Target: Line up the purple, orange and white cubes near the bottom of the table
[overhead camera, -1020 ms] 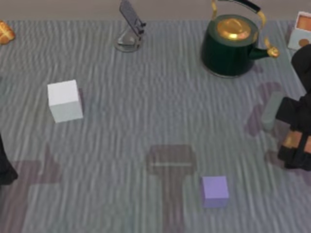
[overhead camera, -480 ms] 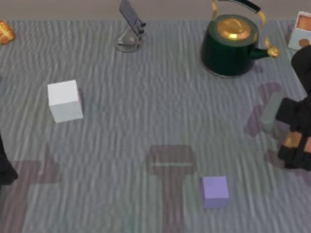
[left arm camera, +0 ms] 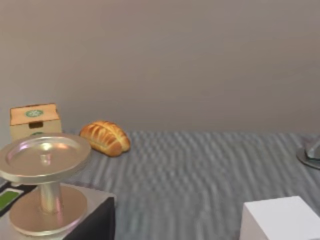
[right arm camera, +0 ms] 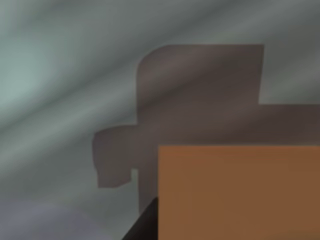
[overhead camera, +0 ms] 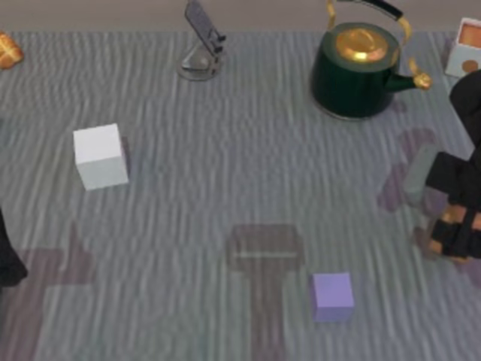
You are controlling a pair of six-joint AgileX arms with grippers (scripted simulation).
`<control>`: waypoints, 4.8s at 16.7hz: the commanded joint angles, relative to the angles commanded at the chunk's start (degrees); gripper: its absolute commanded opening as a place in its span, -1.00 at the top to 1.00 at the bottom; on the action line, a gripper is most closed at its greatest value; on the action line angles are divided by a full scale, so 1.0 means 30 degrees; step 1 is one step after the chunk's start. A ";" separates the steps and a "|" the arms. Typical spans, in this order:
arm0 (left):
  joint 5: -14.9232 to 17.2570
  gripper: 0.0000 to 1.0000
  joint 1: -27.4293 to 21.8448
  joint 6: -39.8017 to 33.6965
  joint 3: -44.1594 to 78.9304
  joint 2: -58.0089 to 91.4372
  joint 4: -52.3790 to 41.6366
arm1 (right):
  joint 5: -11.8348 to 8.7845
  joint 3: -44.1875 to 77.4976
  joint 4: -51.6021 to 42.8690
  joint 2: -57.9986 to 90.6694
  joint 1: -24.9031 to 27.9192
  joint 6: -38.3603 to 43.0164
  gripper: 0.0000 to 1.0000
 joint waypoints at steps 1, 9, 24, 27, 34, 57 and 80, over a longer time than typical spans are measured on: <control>0.0000 -1.00 0.0000 0.0000 0.0000 0.0000 0.0000 | 0.0000 0.0000 0.0000 0.0000 0.0000 0.0000 1.00; 0.0000 -1.00 0.0000 0.0000 0.0000 0.0000 0.0000 | -0.0160 0.0099 -0.0592 -0.0618 -0.0001 0.0271 1.00; 0.0000 -1.00 0.0000 0.0000 0.0000 0.0000 0.0000 | -0.0175 0.3035 -0.5612 -0.2633 0.0359 0.0314 1.00; 0.0000 -1.00 0.0000 0.0000 0.0000 0.0000 0.0000 | -0.0171 0.3796 -0.6019 -0.2191 0.2233 0.0839 1.00; 0.0000 -1.00 0.0000 0.0000 0.0000 0.0000 0.0000 | -0.0157 0.6362 -0.7411 -0.0898 1.0641 0.3203 1.00; 0.0000 -1.00 0.0000 0.0000 0.0000 0.0000 0.0000 | -0.0120 0.4145 -0.3044 0.0919 1.4207 0.4576 1.00; 0.0000 -1.00 0.0000 0.0000 0.0000 0.0000 0.0000 | -0.0119 0.4211 -0.3111 0.0893 1.4193 0.4560 -1.00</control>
